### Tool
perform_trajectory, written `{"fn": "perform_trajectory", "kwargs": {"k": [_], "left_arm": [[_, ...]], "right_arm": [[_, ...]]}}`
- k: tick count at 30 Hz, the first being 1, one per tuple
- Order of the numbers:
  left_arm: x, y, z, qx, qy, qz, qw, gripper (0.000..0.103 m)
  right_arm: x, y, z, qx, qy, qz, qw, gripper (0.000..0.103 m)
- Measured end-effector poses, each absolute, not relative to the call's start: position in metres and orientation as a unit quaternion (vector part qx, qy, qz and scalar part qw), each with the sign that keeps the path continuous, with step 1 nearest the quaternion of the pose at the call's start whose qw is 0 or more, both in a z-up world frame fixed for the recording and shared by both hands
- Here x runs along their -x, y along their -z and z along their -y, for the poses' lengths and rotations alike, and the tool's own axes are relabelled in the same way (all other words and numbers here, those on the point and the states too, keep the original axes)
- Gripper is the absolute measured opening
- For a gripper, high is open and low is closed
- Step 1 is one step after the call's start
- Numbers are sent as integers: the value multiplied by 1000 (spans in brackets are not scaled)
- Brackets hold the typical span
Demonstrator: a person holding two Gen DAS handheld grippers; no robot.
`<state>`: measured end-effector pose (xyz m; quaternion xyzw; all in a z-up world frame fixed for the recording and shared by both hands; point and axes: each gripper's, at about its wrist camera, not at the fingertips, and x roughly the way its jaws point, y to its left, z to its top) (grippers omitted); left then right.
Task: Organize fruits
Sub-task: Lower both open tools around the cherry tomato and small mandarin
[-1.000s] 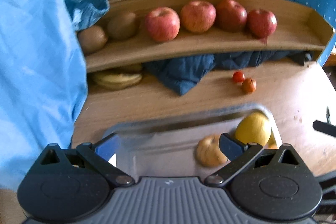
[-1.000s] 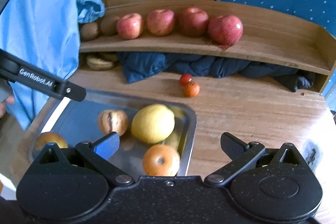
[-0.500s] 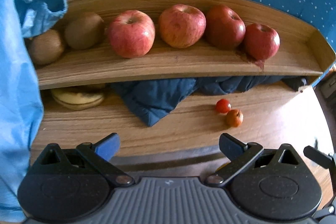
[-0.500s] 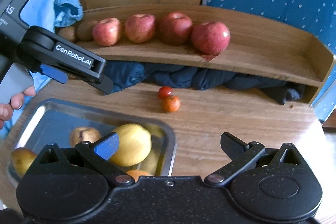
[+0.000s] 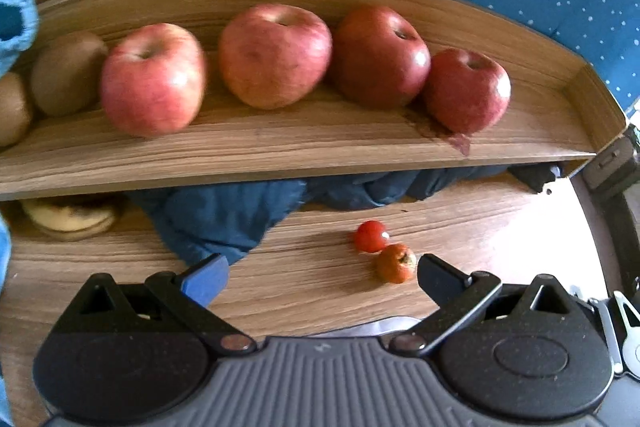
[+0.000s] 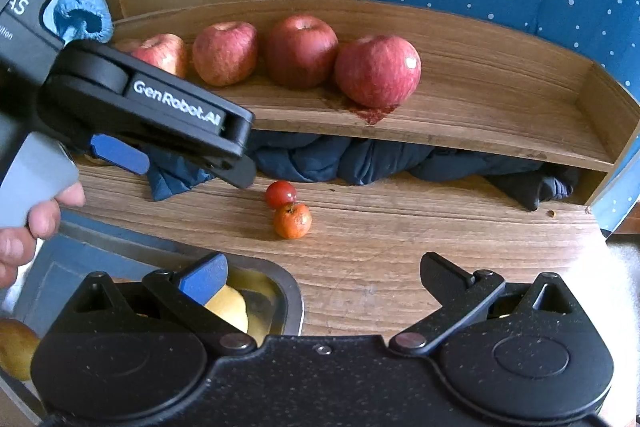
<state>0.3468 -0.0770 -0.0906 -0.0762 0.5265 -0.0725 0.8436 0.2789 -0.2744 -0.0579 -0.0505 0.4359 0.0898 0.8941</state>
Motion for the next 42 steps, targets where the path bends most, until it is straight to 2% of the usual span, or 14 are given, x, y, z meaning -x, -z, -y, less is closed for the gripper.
{"fn": "perform_trajectory", "kwargs": {"k": [16,33,39,42], "left_arm": [[-378,114,89,131,92,-550,819,102],[-389,119,83,165,83,-554,812,95],[-390,120,80,171,81,-558,808,87],[-389,119,79,175,84,-559,806,78]], "right_arm": [[-299,76,271,31,-81,-452,888,101],[-313,84,261,34,-101,-451,886,86],[-319,84,259,40,-109,-447,887,77],[-321,85,256,45,-114,-451,884,68]]}}
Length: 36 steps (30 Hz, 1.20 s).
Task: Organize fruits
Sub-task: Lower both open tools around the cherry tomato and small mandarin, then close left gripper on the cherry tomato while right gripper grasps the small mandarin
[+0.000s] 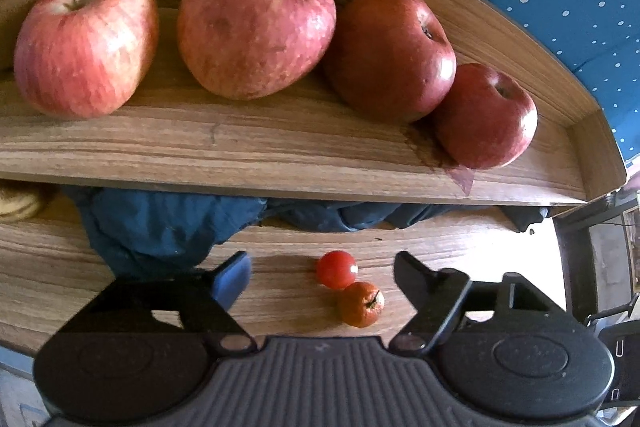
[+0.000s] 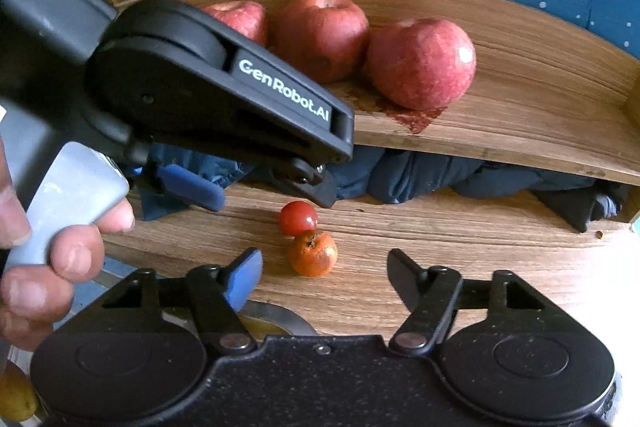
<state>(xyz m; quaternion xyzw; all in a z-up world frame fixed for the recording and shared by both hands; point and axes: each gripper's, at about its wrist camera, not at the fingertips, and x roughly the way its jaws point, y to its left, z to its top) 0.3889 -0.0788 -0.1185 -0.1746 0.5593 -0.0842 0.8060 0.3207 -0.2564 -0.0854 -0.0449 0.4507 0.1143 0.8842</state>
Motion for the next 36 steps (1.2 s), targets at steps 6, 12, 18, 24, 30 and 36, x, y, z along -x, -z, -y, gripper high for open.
{"fn": "perform_trajectory", "kwargs": {"k": [6,12,18,24,30,36], "left_arm": [[-390,117,81,176,94,-560,804,65],[-393,119,86,179,96,-566,799,62],[-394,125,92,186,94,-578,789,58],[-396,131,95,192,87,-584,784,50],[-397,133,91,194,86,-587,782,44],[-397,134,90,192,89,-587,782,41]], "right_arm": [[-324,90,249,59,-122,-456,879,55],[-325,93,237,87,-122,-462,874,47],[-325,96,231,95,-125,-464,872,39],[-320,93,231,105,-126,-459,873,30],[-314,94,227,111,-128,-458,873,29],[-323,97,230,117,-130,-460,871,30]]}}
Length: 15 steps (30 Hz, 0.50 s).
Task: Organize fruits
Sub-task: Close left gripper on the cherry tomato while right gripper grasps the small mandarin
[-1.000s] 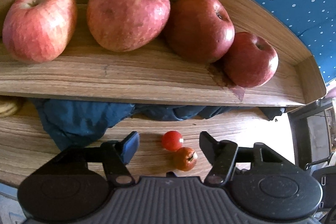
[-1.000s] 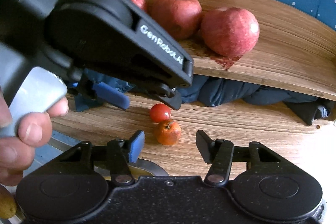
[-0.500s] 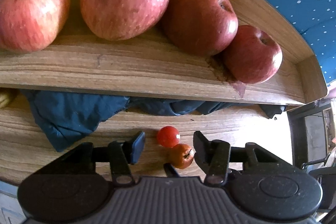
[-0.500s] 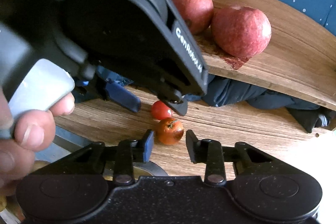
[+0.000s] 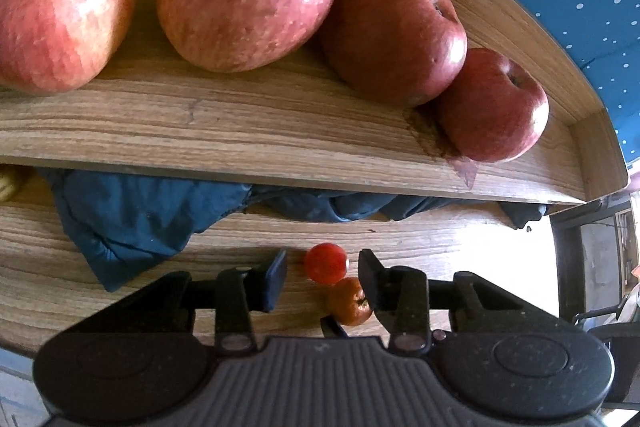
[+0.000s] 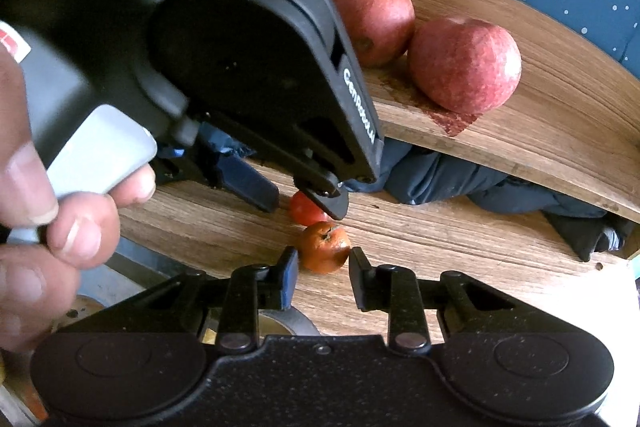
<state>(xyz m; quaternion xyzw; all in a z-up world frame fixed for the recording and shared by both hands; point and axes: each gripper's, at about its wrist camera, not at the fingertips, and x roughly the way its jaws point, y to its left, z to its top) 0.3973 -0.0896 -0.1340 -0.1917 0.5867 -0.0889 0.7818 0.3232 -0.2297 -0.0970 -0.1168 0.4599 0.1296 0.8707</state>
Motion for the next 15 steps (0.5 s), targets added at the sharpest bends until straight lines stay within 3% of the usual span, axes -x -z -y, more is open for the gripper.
{"fn": "perform_trajectory", "kwargs": {"k": [15], "left_arm": [[-398,133,87,189,91,-590,780,35]], "right_arm": [[-328,100,232,114,-144,-465,866,31]]}}
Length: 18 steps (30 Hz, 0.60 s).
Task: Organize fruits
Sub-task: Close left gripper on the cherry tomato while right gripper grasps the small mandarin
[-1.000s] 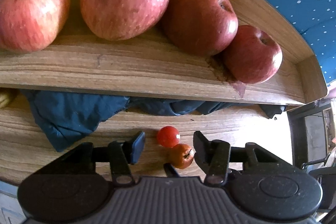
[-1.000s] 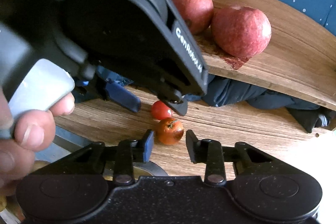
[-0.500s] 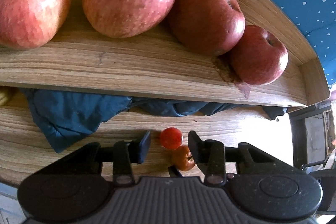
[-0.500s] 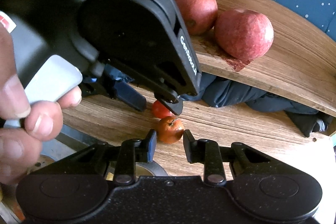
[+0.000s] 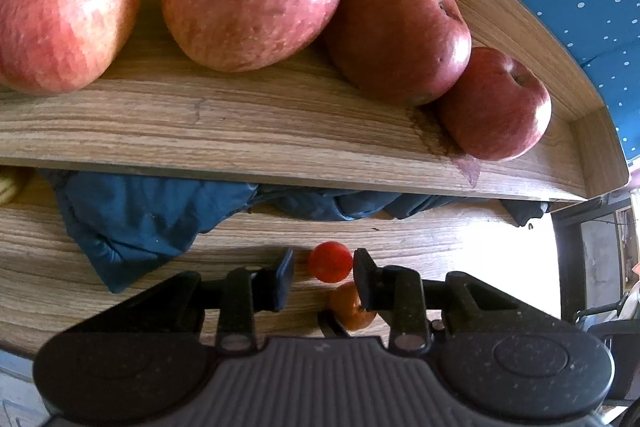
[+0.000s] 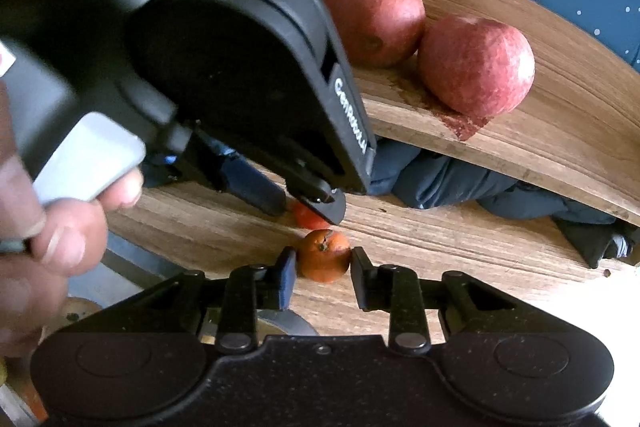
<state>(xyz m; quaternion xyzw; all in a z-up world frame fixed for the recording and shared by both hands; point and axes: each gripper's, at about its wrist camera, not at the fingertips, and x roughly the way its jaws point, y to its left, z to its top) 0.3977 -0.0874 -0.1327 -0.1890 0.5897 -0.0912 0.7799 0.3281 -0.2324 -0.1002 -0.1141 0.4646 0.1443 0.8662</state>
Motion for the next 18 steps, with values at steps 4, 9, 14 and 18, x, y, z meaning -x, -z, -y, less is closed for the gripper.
{"fn": "perform_trajectory", "kwargs": {"k": [4,9,14,18], "left_arm": [[-397,133,88,186,94,-588,781,34],[-396,132,97,171,99,-586,786,34],[-397,133,102,164,102,-586,787,29],[-396,134,102,167,105,-587,786,26]], "right_arm": [[-323,100,236,111,-144,-465,866,31],[-321,100,244,101,-138,-462,870,31],[-322,99,251,94,-129,-461,873,31],[-319,97,253,94,-126,-458,875,31]]}}
